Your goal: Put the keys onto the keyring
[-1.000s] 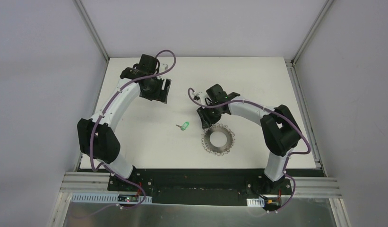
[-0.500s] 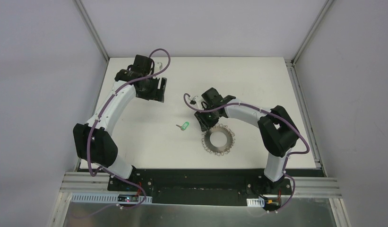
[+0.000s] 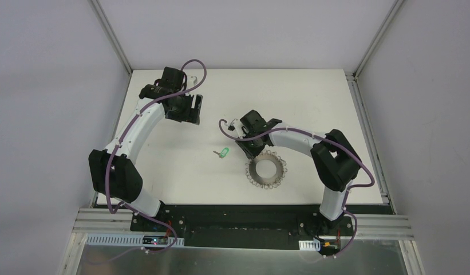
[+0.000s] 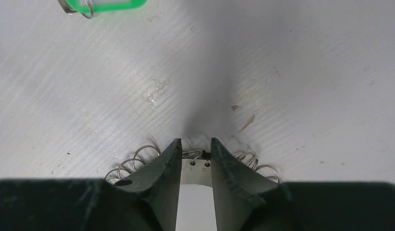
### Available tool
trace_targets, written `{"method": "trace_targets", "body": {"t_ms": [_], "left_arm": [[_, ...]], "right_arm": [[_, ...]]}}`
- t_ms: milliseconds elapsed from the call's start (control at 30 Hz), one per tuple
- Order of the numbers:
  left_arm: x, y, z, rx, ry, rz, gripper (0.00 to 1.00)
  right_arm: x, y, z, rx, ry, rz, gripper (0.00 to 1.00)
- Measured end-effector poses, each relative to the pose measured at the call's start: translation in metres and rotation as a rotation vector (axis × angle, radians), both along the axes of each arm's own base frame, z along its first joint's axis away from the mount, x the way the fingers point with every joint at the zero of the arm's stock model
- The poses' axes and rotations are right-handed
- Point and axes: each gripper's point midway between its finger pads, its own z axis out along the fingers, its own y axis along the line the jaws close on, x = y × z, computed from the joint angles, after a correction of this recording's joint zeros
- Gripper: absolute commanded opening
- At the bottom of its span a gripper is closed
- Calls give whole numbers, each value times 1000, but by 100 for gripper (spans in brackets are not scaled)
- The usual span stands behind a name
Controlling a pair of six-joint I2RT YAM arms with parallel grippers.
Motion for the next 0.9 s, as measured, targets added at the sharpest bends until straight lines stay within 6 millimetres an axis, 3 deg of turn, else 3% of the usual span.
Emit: {"method": "trace_targets", "body": {"t_ms": [167,367,500,700,900], "left_arm": [[0,0,0,-1,0,-1,74],[0,0,0,-1,1,-1,75],[0,0,0,-1,1,-1,75],[0,0,0,0,2,0,75],[0,3,0,0,2,8,75]], "right_arm": [[-1,-6,6,-2,-22,26,44],[-12,-1,29,63,-28,86,51],[-26,3,34,83,-26,135,51],[-46,8,26,61,-18,222,47],[-49,9,18,30,-23,257,40]]}}
